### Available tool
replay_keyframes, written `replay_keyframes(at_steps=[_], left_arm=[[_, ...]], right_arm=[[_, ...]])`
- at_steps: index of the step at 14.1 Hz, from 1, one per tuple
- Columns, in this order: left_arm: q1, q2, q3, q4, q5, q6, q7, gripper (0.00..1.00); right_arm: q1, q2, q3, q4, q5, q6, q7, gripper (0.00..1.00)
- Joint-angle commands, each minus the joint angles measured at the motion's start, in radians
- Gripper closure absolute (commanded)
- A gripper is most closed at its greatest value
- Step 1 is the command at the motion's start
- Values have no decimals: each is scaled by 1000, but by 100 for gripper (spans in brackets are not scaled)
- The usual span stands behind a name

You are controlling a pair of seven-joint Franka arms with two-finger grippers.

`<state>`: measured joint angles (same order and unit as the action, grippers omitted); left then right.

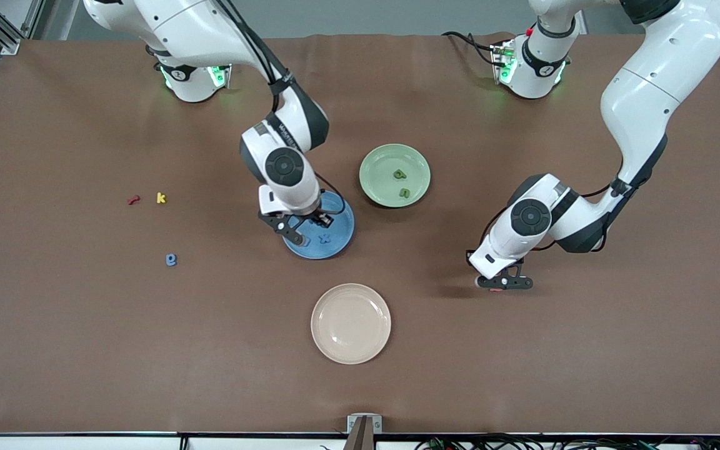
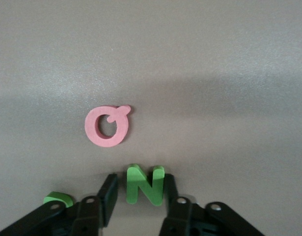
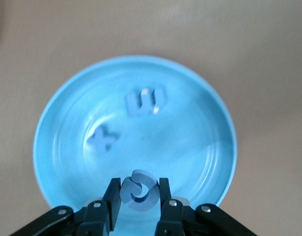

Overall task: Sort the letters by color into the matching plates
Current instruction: 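Carry the e over the blue plate while the left gripper grasps the green N, then release the e on the blue plate while the left gripper carries the N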

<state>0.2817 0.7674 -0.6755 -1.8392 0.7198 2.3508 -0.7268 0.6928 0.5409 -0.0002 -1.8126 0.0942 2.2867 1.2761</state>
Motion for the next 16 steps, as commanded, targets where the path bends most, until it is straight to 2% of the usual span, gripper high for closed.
replay_keyframes(at_steps=[1,3,5,8,12,15,16], left_arm=[[-10,13,5,17,23,7,-8,81],[-9,13,5,15,21,7,-10,91],[-9,3,5,15,21,-1,-10,98],[-2,-32,-13,8,13,-40,-11,98],[2,-49,-114,-2,10,-145,-156,99],[2,-49,-182,-32,10,-159,-293,99],[1,-49,-212,-41,10,-160,-357,99]], right_arm=[[33,36,-12,36,7,26,55,99],[46,56,-12,44,7,48,74,99],[57,76,-12,52,6,65,89,99],[68,97,-12,64,4,79,98,99],[73,103,-12,64,4,85,100,98],[71,109,-12,64,2,85,101,97],[71,111,-12,64,2,85,101,92]])
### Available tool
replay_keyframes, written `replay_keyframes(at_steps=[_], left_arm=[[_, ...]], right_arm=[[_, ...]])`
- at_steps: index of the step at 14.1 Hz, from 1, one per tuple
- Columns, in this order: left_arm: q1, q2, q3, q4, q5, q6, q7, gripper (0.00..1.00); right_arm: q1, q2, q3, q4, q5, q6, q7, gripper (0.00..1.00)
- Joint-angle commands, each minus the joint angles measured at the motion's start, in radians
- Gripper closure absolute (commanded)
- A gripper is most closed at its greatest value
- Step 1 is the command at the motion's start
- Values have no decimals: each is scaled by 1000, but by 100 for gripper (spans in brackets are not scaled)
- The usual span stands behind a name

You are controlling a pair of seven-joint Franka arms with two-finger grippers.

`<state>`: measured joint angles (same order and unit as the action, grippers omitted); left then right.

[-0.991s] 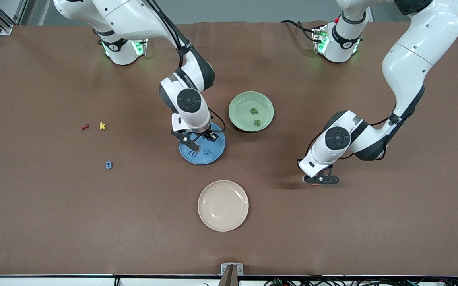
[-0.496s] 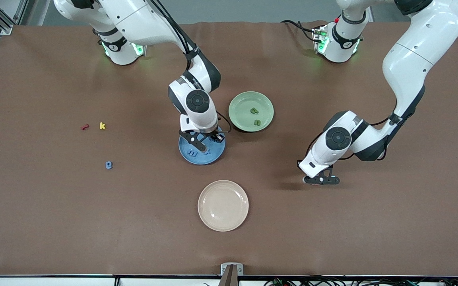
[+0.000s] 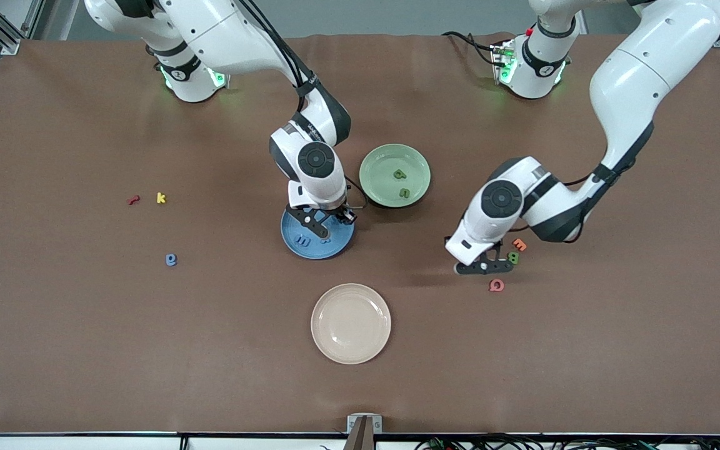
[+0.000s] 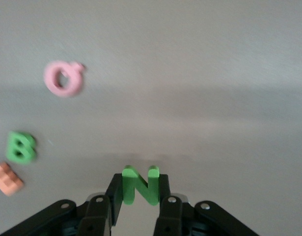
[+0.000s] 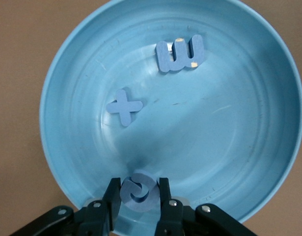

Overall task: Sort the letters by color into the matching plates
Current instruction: 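Release the e on the blue plate while the left gripper carries the N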

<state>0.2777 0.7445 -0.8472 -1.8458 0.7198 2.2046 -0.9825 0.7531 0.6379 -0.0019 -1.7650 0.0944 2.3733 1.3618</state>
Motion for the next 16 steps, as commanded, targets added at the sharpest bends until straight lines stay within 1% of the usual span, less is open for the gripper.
replay_keyframes(at_steps=[1,2,3,5,9,12,14,16], left_arm=[[5,-27,-64,-45,10,-14,-155,99],[6,-27,-94,-56,10,-17,-209,99],[3,-27,-119,-62,10,-35,-255,99],[-14,-24,-164,-67,10,-86,-356,99],[-139,-13,-170,-73,10,-108,-568,99],[-196,-5,-168,-73,10,-106,-649,98],[-210,7,-168,-73,7,-100,-670,96],[-225,15,-167,-72,7,-95,-673,91]], right_arm=[[8,14,-10,18,1,-5,11,73],[3,14,-10,18,-2,-6,8,35],[9,14,-10,18,-8,-8,10,0],[6,14,-12,32,-15,-19,-3,0],[-6,10,-15,45,-15,-38,-50,0],[-37,5,-18,93,-15,-136,-124,0],[-69,-3,-18,99,-15,-175,-203,0],[-109,-16,-18,98,-15,-222,-281,0]])
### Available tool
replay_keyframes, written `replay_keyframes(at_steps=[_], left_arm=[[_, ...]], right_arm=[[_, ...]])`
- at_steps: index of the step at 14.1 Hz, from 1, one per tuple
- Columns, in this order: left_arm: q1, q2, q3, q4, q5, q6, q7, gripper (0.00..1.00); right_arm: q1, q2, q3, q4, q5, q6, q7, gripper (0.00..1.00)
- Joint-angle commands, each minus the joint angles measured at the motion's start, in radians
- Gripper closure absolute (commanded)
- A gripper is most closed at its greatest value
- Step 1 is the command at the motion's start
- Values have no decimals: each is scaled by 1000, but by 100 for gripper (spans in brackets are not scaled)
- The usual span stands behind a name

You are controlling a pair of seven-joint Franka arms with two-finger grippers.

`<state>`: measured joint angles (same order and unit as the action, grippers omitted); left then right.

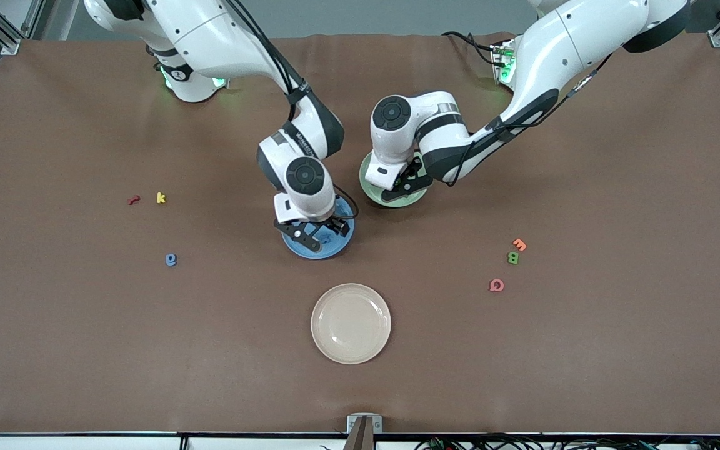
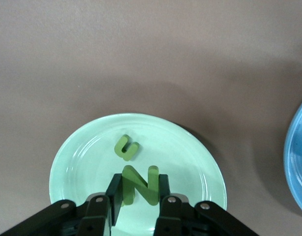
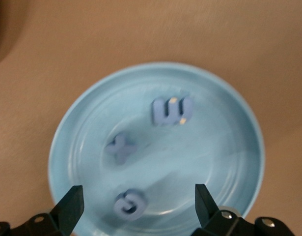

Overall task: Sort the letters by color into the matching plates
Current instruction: 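Drop the N on the green plate while the right gripper reaches the blue a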

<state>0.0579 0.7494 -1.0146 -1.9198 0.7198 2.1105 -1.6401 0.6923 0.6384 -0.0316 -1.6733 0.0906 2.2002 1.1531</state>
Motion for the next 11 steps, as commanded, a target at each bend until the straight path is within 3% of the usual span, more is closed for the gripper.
replay_keyframes(at_steps=[1,3,5,6,11], left_arm=[[-10,16,2,4,6,0,-15,84],[-10,31,4,4,3,14,-24,58],[-18,31,4,5,3,16,-49,12],[-20,28,7,5,4,14,-63,0],[11,4,7,18,9,3,-34,0]], right_arm=[[-68,-25,12,3,-11,-60,-110,0],[-118,-43,10,-2,-11,-86,-203,0],[-169,-62,10,-6,-11,-112,-295,0],[-197,-72,10,-14,-11,-120,-344,0],[-341,-132,10,-54,-18,-120,-587,0]])
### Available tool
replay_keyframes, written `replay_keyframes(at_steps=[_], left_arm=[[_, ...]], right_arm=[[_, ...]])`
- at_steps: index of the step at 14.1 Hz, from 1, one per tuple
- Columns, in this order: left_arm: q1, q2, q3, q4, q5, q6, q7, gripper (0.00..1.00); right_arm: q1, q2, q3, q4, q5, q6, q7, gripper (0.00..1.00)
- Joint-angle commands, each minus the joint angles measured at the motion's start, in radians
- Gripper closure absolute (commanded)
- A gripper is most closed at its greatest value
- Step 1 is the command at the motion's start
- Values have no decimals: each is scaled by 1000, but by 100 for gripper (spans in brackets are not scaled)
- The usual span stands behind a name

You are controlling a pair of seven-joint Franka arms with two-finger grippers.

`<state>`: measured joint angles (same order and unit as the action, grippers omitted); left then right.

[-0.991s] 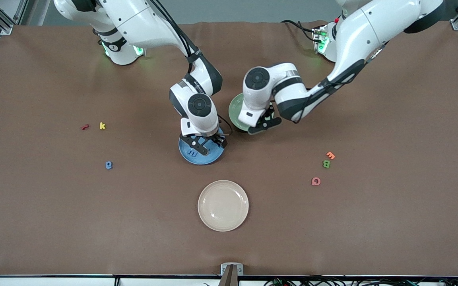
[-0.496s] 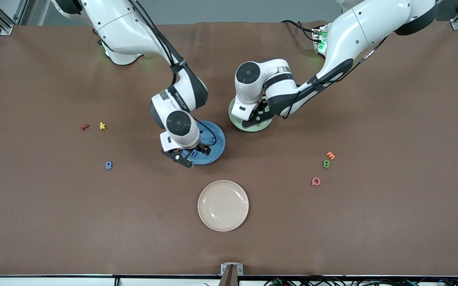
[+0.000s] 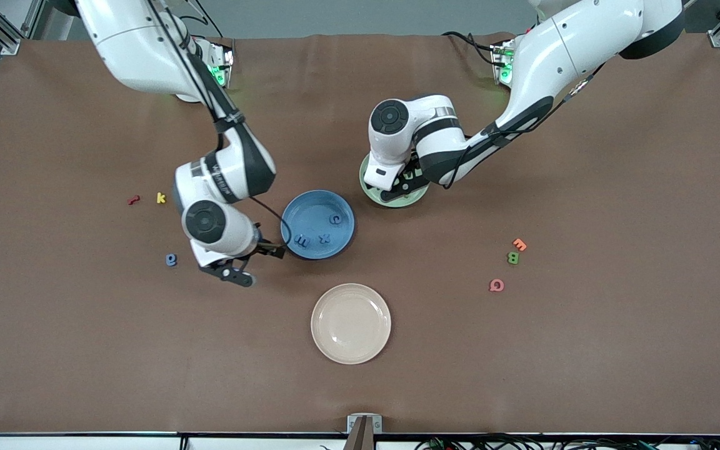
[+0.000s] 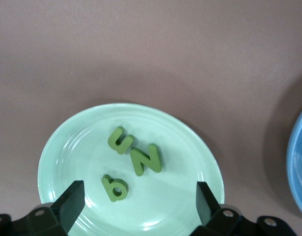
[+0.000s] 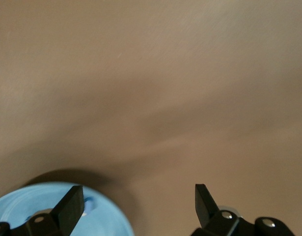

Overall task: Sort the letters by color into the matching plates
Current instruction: 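Drop the N on the green plate while the right gripper reaches the blue a, then grasp the blue a with the right gripper while the left gripper reaches the green B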

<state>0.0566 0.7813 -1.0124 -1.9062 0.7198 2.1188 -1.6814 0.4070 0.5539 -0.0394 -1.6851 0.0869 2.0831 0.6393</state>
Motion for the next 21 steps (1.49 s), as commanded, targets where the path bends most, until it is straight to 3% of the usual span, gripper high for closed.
replay_keyframes(at_steps=[1,7,11,16,21], left_arm=[[34,-45,3,3,12,-13,22,0],[264,-79,-90,-2,12,-120,279,0],[383,-79,-101,-2,20,-123,523,1],[512,-71,-100,-5,62,-109,833,3],[609,-50,-81,-10,89,-24,1058,6]], right_arm=[[-89,-48,18,-44,-22,-2,-120,0],[-292,-45,18,-45,-49,23,-474,0],[-391,-37,18,-100,-49,132,-662,0],[-425,-26,19,-120,-49,195,-793,0],[-415,-32,24,-234,-47,304,-794,0]])
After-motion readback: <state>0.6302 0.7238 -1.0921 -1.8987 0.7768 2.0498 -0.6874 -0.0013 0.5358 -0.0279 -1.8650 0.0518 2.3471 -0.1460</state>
